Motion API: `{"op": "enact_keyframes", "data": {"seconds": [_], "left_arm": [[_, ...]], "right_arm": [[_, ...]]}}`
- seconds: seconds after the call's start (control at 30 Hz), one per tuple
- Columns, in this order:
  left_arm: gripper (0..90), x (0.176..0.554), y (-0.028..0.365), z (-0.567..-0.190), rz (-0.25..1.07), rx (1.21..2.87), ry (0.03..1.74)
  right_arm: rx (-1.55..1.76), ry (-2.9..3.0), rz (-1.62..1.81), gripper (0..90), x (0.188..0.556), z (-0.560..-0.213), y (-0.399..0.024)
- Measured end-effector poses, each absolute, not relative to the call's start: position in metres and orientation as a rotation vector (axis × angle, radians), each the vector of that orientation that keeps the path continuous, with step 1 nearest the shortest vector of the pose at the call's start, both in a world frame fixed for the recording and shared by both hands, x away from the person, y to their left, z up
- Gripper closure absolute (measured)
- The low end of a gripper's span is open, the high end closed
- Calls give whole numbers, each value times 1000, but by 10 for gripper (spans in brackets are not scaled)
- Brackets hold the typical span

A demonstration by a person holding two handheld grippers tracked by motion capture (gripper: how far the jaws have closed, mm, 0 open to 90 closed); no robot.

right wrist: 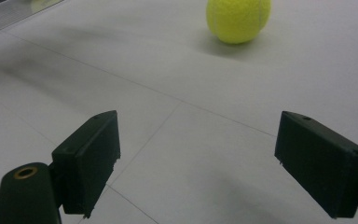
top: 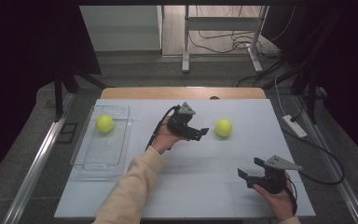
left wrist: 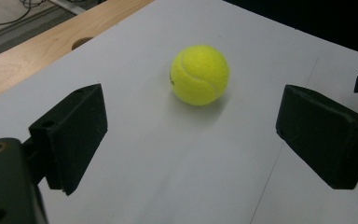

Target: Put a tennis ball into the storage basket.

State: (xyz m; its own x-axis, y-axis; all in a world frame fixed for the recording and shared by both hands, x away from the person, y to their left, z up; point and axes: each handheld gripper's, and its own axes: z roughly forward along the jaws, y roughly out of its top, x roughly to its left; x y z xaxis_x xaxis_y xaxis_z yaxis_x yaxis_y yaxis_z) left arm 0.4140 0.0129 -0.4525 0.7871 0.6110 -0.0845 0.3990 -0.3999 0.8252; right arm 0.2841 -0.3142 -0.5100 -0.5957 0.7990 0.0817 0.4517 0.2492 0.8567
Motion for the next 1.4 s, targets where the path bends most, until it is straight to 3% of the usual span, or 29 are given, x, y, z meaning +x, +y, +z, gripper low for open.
{"op": "enact_keyframes", "data": {"seconds": [1.4], "left_arm": [[97, 438, -28, -463, 261, 2103, 737]], "right_arm": [[1139, 2162, 1293, 143, 283, -511, -313]]}}
